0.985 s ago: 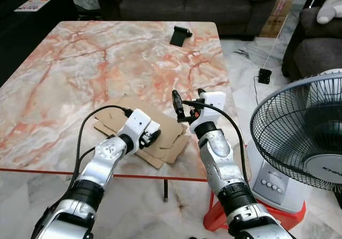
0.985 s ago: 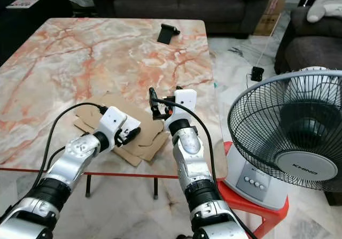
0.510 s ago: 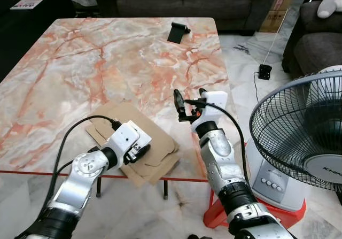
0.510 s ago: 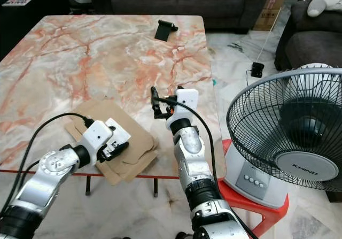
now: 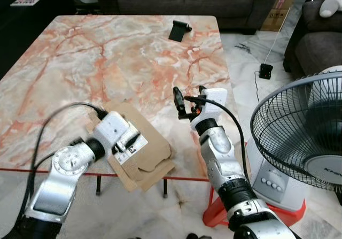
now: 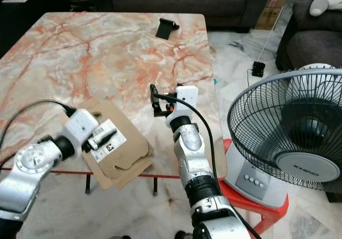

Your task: Picking trash to rubbish bin

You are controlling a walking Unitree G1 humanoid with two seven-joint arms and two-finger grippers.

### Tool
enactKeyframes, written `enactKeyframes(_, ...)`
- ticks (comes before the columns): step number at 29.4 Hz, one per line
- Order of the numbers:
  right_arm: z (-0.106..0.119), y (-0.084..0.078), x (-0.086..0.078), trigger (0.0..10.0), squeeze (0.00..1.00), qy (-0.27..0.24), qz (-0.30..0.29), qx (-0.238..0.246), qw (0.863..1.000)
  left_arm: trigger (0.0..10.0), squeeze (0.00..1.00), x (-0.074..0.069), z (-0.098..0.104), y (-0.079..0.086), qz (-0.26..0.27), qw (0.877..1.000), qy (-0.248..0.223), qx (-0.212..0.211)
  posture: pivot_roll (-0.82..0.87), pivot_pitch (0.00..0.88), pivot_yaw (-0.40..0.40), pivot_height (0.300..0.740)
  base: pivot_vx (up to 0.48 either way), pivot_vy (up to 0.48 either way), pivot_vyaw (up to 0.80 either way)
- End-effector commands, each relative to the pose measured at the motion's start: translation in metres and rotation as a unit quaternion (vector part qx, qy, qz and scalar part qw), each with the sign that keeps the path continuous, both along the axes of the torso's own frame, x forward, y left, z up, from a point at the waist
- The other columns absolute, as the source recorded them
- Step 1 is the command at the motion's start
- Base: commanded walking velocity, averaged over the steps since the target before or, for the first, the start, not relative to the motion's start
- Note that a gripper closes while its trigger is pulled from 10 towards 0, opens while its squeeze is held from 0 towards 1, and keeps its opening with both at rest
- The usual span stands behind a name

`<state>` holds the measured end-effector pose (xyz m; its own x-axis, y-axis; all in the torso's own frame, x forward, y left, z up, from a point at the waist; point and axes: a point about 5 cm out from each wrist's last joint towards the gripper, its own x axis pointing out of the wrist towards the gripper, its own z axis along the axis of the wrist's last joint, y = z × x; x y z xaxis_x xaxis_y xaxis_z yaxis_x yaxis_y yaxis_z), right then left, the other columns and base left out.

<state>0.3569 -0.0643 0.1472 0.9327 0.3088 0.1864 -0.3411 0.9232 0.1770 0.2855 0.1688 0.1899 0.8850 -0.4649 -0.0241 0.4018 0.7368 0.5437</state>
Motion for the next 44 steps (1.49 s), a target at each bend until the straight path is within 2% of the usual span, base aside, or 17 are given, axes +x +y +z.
enactKeyframes(1,0.005,0.003,0.002,10.0,0.0,-0.004,0.005,0.005,1.0,10.0,0.0,-0.008,0.004,-0.005,0.01,0.998,-0.053,0.024,0.15,0.173,-0.023,0.74,0.0,0.0,0.0)
enactKeyframes(3,0.005,0.002,0.003,10.0,0.0,-0.004,0.003,0.005,1.0,10.0,0.0,-0.013,0.003,-0.009,0.011,0.997,-0.073,0.023,0.16,0.176,-0.025,0.74,0.0,0.0,0.0)
enactKeyframes(5,0.004,0.001,0.004,10.0,0.0,-0.003,0.003,0.003,1.0,10.0,0.0,-0.015,-0.001,-0.01,0.024,0.997,-0.069,-0.023,0.16,0.176,-0.027,0.74,0.0,0.0,0.0)
enactKeyframes(7,0.004,0.0,0.005,10.0,0.0,-0.002,0.001,0.002,1.0,10.0,0.0,-0.012,-0.004,-0.004,0.061,0.994,-0.066,-0.067,0.16,0.177,-0.027,0.74,0.0,0.0,0.0)
enactKeyframes(9,0.004,0.0,0.005,10.0,0.0,-0.002,0.001,0.002,1.0,10.0,0.0,-0.011,-0.005,-0.004,0.065,0.993,-0.067,-0.07,0.16,0.178,-0.027,0.74,0.0,0.0,0.0)
enactKeyframes(10,0.005,-0.002,0.006,10.0,0.0,-0.004,-0.002,0.002,1.0,10.0,0.0,-0.002,-0.009,0.008,0.125,0.983,-0.085,-0.102,0.15,0.177,-0.028,0.74,0.0,0.0,0.0)
enactKeyframes(11,0.006,-0.003,0.006,10.0,0.0,-0.006,-0.004,0.003,1.0,10.0,0.0,0.002,-0.01,0.013,0.154,0.977,-0.097,-0.114,0.15,0.177,-0.031,0.74,0.0,0.0,0.0)
enactKeyframes(12,0.007,-0.006,0.006,10.0,0.0,-0.012,-0.009,0.007,1.0,10.0,0.0,0.01,-0.01,0.018,0.204,0.963,-0.127,-0.12,0.15,0.179,-0.034,0.74,0.0,0.0,0.0)
enactKeyframes(15,0.009,-0.007,0.006,10.0,0.0,-0.023,-0.011,0.007,1.0,10.0,0.0,0.024,-0.01,0.011,0.229,0.954,-0.143,-0.128,0.15,0.175,-0.038,0.74,0.0,0.0,0.0)
enactKeyframes(16,0.011,-0.008,0.006,10.0,0.0,-0.028,-0.009,0.008,1.0,10.0,0.0,0.029,-0.008,0.006,0.23,0.95,-0.144,-0.156,0.15,0.175,-0.038,0.74,0.0,0.0,0.0)
enactKeyframes(18,0.012,-0.007,0.005,10.0,0.0,-0.034,-0.007,0.004,0.999,10.0,0.0,0.032,-0.007,0.001,0.223,0.95,-0.142,-0.168,0.13,0.168,-0.033,0.74,0.0,0.0,0.0)
enactKeyframes(24,0.013,-0.011,0.005,10.0,0.0,-0.041,-0.014,0.0,0.999,10.0,0.0,0.037,-0.013,-0.01,0.2,0.956,-0.124,-0.174,0.12,0.152,-0.018,0.74,0.0,0.0,0.0)
enactKeyframes(25,0.012,-0.012,0.005,10.0,0.0,-0.038,-0.018,-0.001,0.999,10.0,0.0,0.04,-0.019,-0.013,0.202,0.959,-0.118,-0.163,0.12,0.148,-0.013,0.74,0.0,0.0,0.0)
enactKeyframes(29,0.01,-0.011,0.004,10.0,0.0,-0.04,-0.018,0.0,0.999,10.0,0.0,0.042,-0.026,-0.017,0.202,0.956,-0.118,-0.174,0.11,0.143,-0.007,0.74,0.0,0.0,0.0)
enactKeyframes(44,0.008,-0.011,0.004,10.0,0.0,-0.038,-0.016,-0.002,0.999,10.0,0.0,0.041,-0.021,-0.029,0.166,0.958,-0.133,-0.194,0.11,0.123,-0.008,0.74,0.0,0.0,0.0)
